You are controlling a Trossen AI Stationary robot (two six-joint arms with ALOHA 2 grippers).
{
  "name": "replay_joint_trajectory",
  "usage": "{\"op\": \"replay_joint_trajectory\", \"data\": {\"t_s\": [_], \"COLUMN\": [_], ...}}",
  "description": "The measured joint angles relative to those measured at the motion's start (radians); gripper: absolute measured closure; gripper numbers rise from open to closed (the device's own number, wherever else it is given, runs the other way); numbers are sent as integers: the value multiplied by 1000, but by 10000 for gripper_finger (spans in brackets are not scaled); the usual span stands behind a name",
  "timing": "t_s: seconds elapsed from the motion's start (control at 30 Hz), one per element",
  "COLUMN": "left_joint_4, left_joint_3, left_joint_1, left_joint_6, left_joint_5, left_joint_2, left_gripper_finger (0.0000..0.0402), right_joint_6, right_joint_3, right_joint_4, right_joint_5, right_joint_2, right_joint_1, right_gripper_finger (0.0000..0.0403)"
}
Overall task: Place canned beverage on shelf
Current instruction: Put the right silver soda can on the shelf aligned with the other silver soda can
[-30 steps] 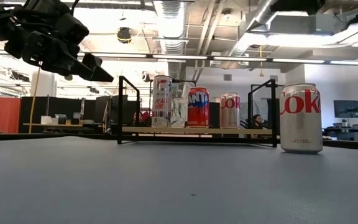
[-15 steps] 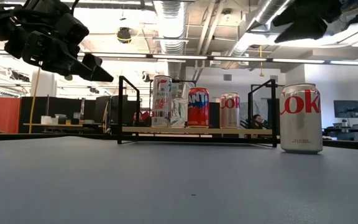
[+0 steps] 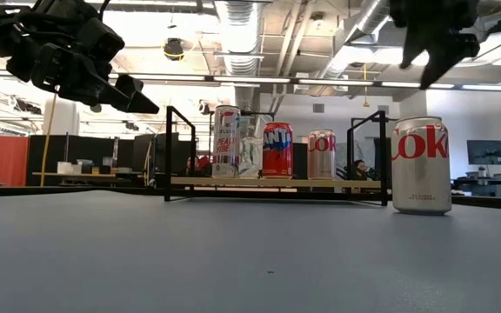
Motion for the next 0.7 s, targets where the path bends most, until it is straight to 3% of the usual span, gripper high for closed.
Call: {"op": "replay_joint_trajectory", "data": {"t_s": [0.13, 0.37, 0.7], "left_joint_4": [-2, -7, -11], "left_joint_3": [0, 0, 0], "left_joint_1": [0, 0, 0], "left_joint_6": [0, 1, 1], "left_joint_5": [0, 0, 0], "left_joint_2": [0, 0, 0], "left_gripper_finger": [38, 38, 38], "right_joint_6": [0, -112, -168], "right_joint_3": [75, 122, 123], "right_joint_4": [-153, -156, -183], "right_joint_5": [-125, -283, -315], "right_joint_2": [116, 266, 351], "right_joint_1": [-71, -150, -199], "right_gripper_finger": [82, 82, 82]}}
